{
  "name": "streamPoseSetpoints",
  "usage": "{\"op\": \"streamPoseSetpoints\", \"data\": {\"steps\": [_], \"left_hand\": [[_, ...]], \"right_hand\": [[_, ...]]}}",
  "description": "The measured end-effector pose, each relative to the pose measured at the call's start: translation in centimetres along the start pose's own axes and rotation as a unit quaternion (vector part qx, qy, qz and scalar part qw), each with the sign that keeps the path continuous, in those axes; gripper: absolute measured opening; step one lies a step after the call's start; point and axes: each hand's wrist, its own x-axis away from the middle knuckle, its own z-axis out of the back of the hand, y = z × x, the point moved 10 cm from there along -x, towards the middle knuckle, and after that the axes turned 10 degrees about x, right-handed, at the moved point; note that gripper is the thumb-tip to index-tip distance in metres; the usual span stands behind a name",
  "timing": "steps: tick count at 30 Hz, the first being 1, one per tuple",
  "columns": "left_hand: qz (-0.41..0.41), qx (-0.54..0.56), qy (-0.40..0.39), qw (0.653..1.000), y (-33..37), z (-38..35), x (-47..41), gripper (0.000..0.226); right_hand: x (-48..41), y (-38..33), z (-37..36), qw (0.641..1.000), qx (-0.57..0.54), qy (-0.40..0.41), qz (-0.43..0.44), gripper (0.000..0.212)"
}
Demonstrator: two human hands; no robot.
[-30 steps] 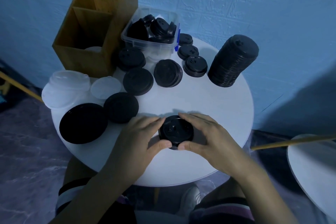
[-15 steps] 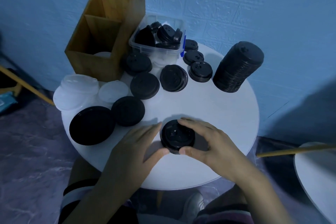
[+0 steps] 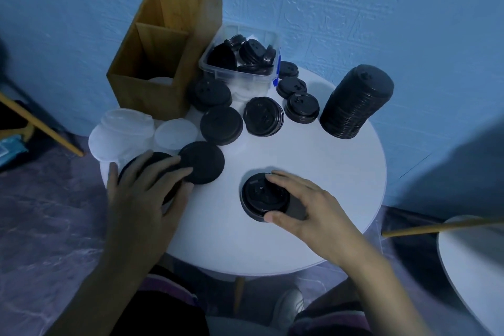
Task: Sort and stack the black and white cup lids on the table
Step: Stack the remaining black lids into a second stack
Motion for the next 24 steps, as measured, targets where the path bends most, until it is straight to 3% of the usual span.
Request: {"op": "streamPoseSetpoints", "data": {"steps": [7,14,24], "left_hand": [[-0.049,0.106,-0.05,0.992,2.6,-3.2,-1.1,0.047],[-0.028,0.15,-0.116,0.981,2.1,-4.7,-1.2,0.073],[-0.089,0.146,-0.069,0.983,2.4,-3.0,0.5,0.032]], "right_hand": [[0.2,-0.7,-0.4,1.0,0.0,0.005,-0.003,0.061],[1.1,0.5,0.7,0.999,0.007,0.036,-0.024,0.06],[1.5,0.9,0.9,0.998,0.008,0.047,-0.032,0.059]]}}
